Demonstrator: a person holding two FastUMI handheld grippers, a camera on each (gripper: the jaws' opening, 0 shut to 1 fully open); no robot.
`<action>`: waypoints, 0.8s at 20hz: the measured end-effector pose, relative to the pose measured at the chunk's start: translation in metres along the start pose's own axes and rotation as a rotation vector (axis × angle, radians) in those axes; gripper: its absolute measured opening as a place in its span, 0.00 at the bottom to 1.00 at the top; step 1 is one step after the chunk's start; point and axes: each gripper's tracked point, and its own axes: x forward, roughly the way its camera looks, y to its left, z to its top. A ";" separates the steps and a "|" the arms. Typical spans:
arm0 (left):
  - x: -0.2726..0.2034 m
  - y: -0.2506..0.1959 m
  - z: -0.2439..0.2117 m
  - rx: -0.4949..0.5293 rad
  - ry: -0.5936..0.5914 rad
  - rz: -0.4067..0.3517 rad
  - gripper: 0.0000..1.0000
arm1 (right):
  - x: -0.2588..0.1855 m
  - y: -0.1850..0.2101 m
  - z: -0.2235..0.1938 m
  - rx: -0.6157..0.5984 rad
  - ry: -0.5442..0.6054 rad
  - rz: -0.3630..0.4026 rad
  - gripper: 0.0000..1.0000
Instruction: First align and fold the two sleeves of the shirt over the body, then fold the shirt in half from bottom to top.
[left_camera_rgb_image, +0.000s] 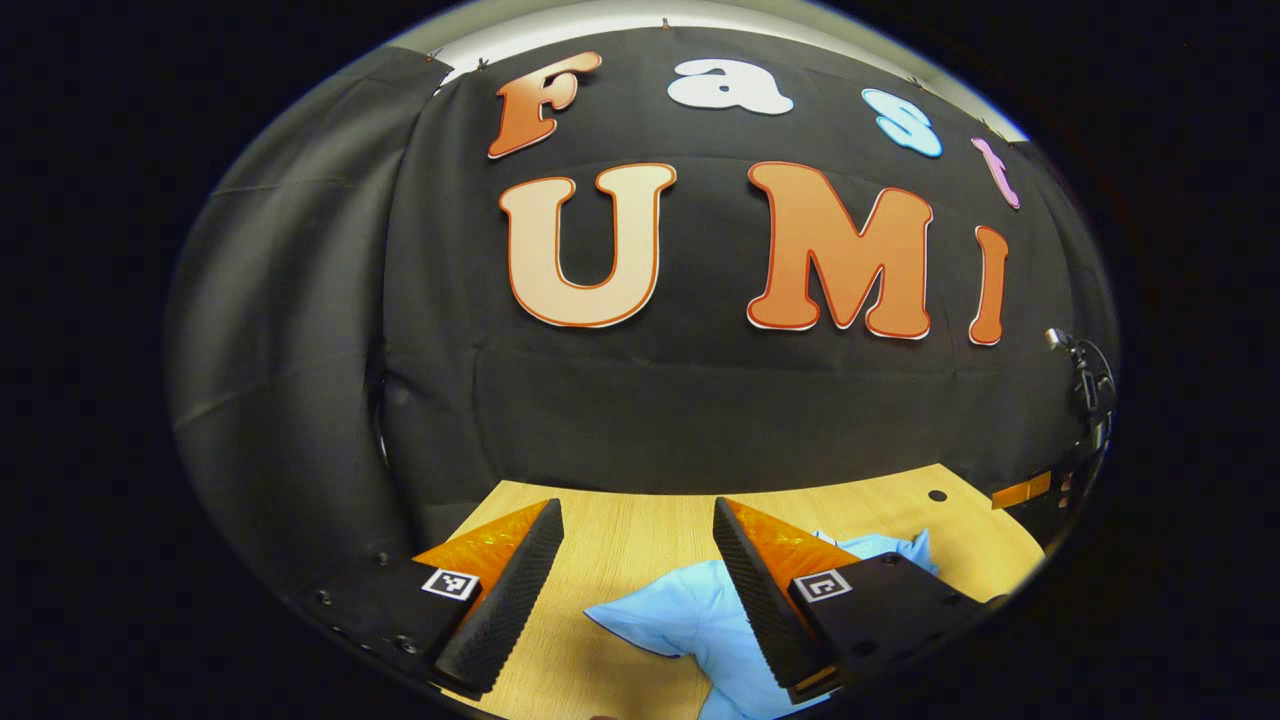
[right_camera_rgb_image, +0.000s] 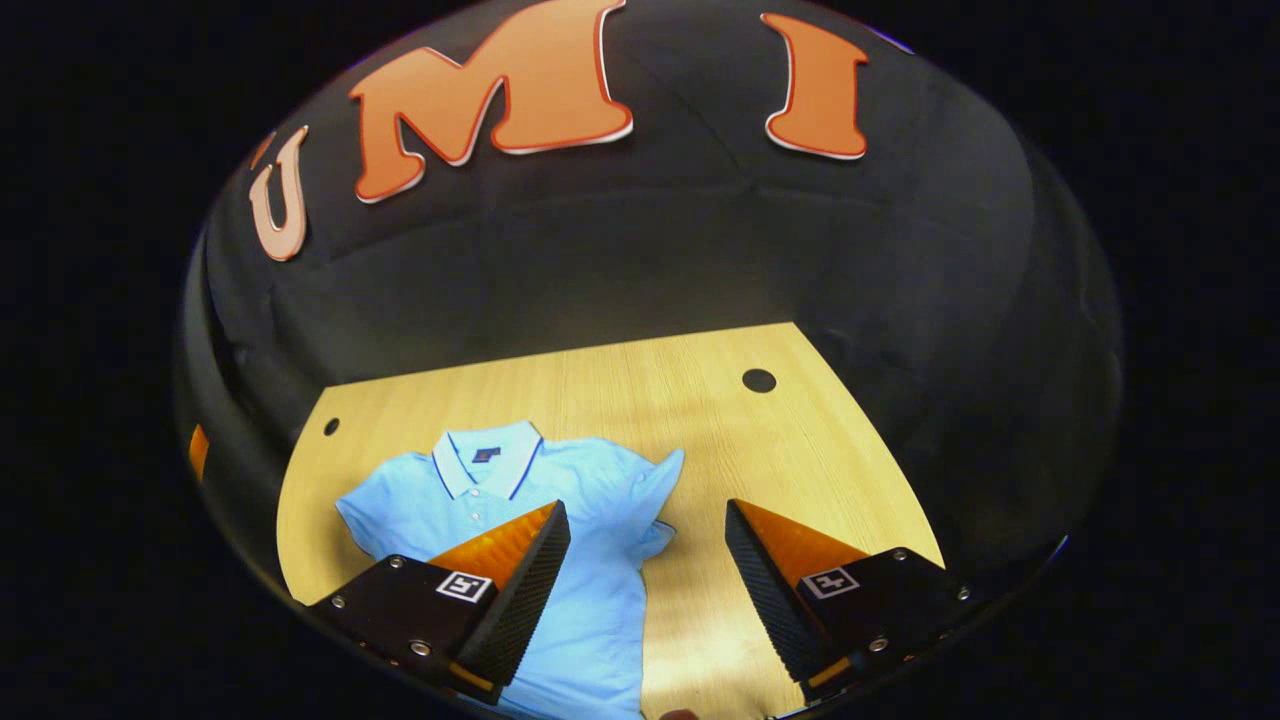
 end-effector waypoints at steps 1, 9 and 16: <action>0.002 0.001 -0.001 -0.001 0.004 0.003 0.95 | 0.011 -0.002 -0.002 -0.002 0.027 -0.001 0.96; 0.020 0.018 -0.025 -0.015 0.056 0.041 0.98 | 0.097 -0.006 -0.023 -0.033 0.239 -0.026 0.96; 0.029 0.031 -0.045 -0.018 0.111 0.074 0.98 | 0.152 -0.004 -0.063 -0.017 0.409 -0.037 0.97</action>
